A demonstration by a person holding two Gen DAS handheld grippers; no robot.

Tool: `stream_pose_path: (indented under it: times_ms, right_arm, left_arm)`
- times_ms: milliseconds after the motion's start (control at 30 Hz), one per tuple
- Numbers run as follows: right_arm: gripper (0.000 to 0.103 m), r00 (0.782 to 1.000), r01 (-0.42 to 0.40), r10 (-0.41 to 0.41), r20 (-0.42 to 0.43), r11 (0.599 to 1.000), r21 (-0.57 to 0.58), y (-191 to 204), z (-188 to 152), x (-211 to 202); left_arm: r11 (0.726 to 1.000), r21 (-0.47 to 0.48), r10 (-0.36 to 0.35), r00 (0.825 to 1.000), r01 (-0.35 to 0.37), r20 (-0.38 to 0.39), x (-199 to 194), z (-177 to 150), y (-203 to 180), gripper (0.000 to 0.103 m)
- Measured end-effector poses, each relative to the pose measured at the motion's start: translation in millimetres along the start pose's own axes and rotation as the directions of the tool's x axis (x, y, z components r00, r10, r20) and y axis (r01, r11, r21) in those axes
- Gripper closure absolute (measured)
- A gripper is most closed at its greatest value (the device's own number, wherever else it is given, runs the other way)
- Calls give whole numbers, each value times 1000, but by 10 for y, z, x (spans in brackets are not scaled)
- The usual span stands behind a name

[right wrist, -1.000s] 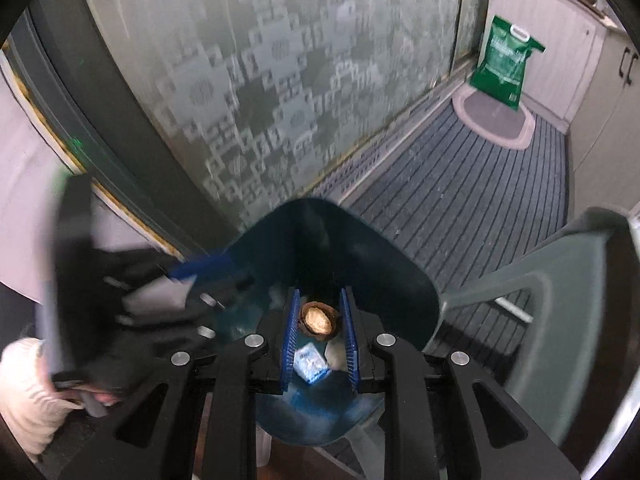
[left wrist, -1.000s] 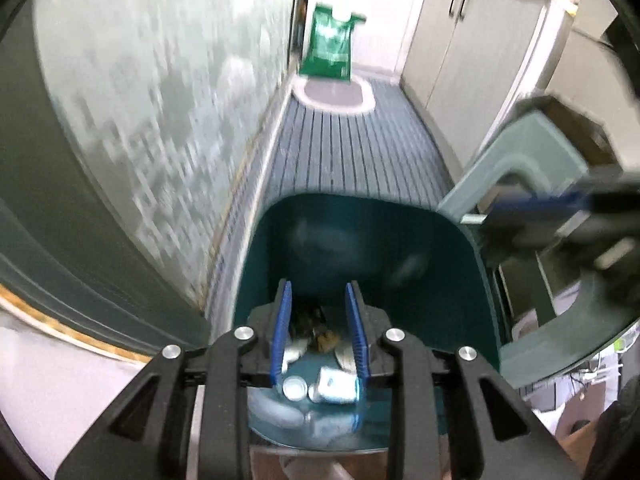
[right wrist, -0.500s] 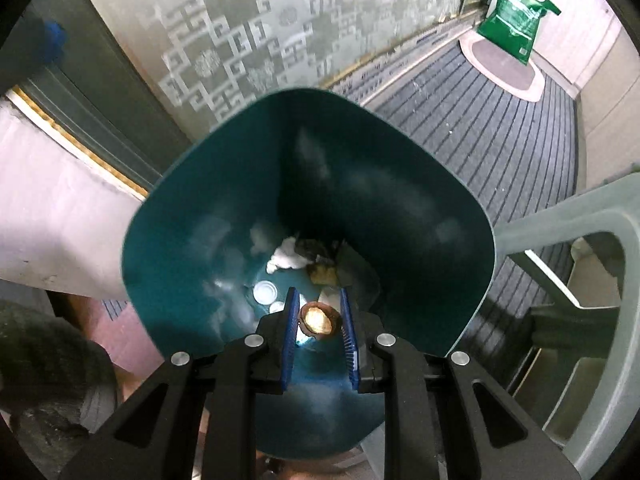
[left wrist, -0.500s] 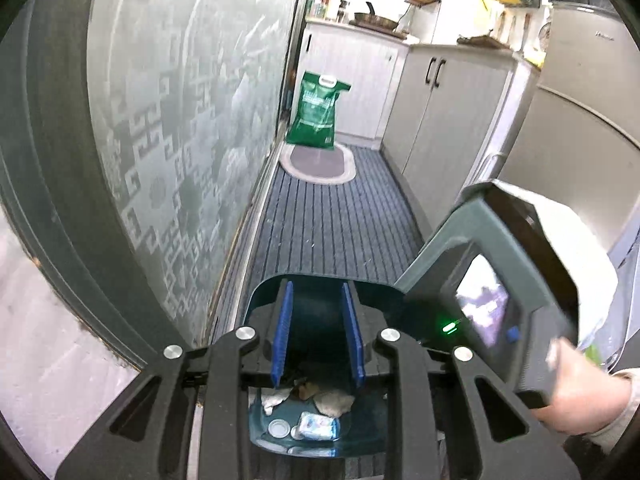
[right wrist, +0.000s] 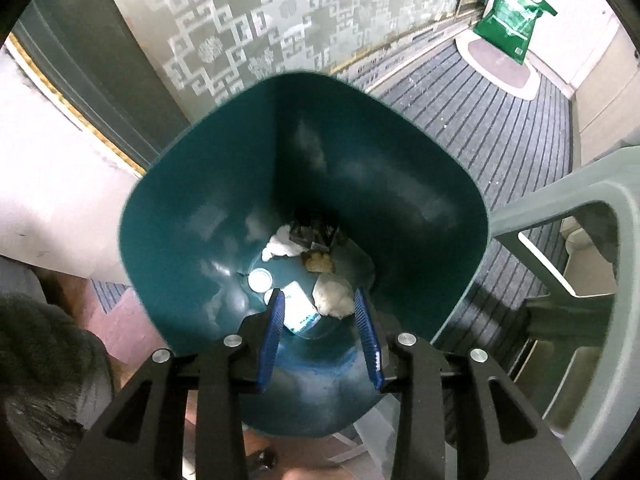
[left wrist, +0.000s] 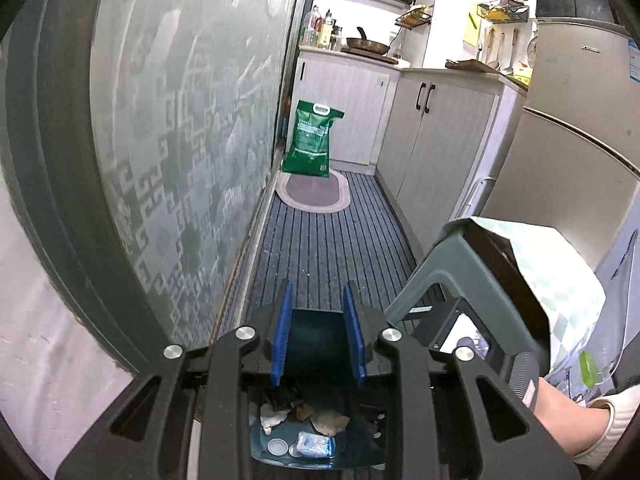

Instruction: Collect trash

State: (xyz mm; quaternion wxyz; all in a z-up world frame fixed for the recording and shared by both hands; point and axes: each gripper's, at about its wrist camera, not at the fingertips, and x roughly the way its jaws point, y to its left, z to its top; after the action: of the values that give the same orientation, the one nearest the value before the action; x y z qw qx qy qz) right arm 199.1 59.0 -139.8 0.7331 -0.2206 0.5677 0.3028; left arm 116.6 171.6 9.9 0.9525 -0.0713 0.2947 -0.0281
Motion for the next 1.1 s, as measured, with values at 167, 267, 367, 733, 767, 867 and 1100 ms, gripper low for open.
stream_pose_path:
  times_ms: [167,267,367,733,767,867,1100]
  right_arm:
    - [67,995,-25,24,94,1000,6,54,-7,-413]
    - [67,985,-20,20,170,1000,0,73,-42,-757]
    - [67,969,-16,18,247,1000,-11,90,-100,-1105]
    - [37,872,28,-29,488,1000,10,-1,-436,-2320]
    - [32,862,28,-36,506,999,24,-48,-481,-2417]
    - [13,832,21,-60,552,997,76,-215,-675,-2711]
    - [4,782,67,-161,602,982,175,-480,-1296,-3070]
  left_arm:
    - [1000,-16,6,1000,-5,20,-121,-50,-36,70]
    - [999,-25,37,999,-37,16,-210,-159,-36,67]
    - [998,-26,52,999,-52,13,-328,-209,-63,63]
    - [989,90,109,992,-114,62,-880,-33,-568,15]
    - [989,91,109,992,-115,69,-920,-5,-606,12]
    - [989,102,103,992,-110,73,-1008,57,-727,6]
    - [984,130,118,992,-124,49,-1058,-76,-972,3]
